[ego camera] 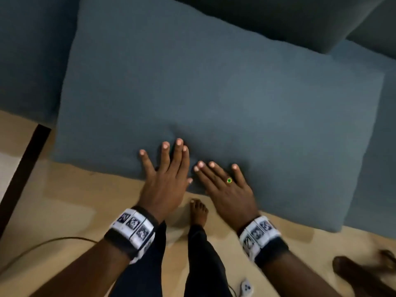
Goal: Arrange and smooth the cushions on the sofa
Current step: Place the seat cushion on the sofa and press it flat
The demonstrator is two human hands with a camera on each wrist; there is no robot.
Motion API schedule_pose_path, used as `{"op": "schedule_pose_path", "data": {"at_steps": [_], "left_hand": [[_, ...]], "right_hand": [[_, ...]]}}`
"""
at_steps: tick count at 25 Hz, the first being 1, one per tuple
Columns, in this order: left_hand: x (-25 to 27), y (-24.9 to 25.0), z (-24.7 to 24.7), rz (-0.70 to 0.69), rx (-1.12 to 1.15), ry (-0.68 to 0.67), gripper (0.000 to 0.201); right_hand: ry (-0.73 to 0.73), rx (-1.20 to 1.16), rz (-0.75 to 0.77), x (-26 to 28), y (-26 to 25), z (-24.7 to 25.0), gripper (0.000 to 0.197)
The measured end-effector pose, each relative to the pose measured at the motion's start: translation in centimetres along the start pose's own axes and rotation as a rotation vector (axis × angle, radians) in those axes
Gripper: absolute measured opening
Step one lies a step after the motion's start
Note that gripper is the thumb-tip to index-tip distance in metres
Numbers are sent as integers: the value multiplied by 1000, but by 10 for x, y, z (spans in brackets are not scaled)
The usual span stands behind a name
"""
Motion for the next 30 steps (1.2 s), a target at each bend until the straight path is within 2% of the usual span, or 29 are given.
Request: {"op": "schedule_pose_path", "data": {"at_steps": [3,4,6,7,8,10,12,14,15,18,21,22,24,25,26,28,29,30], "left_hand": [[-7,40,19,-253,-75,179,76],[-14,50,18,-276,-102,171,79],[-27,65,1,-278,-185,43,93],[-29,77,-6,-295,-197,1,95],[-32,88,-9,-321,-212,11,89],[-33,113,-4,-406,-157,52,76],[-43,128,-3,-404,-162,34,82],[-54,148,-8,-389,-174,-66,96],[-56,160,-8,-408,-171,-80,94],[-54,186,1,-505,-143,-28,77],[-69,207,4,-535,-214,-74,95],[-72,219,6,-558,-215,-41,91],[-70,247,13,-615,-183,19,78],[-72,256,13,-626,-198,-2,77],[-77,262,10,-618,-230,-44,82],[-81,277,8,-623,-228,-145,90],[-82,286,11,-633,-213,-128,87],[-82,296,15,-659,-185,-85,83]], "right_hand": [[114,-78,-185,36,1,-2,70],[90,-83,-260,47,5,-10,75],[-29,-149,-399,59,30,-29,85],[-62,-216,-406,65,37,-35,85],[-38,-251,-390,69,42,-40,84],[81,-225,-458,83,51,-35,77],[99,-221,-609,97,71,-37,75],[5,-283,-658,109,94,-45,83],[12,-293,-655,112,101,-46,83],[152,-297,-725,129,110,-45,73],[49,-346,-753,145,127,-50,86],[76,-369,-777,152,136,-48,84],[195,-383,-922,169,152,-43,74],[210,-414,-999,176,160,-44,71],[168,-483,-1032,178,168,-48,70],[66,-685,-989,185,177,-56,71],[115,-755,-992,190,184,-54,72],[247,-778,-1032,197,193,-47,71]]}}
Point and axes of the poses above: each hand's wrist, its own x-axis away from the middle knuckle, its own z-axis out of the back of the hand, y = z × x, the point moved 5 cm from there along -x, towards the middle knuckle, and after that the axes turned 10 degrees about -y, right-handed, at the moved point
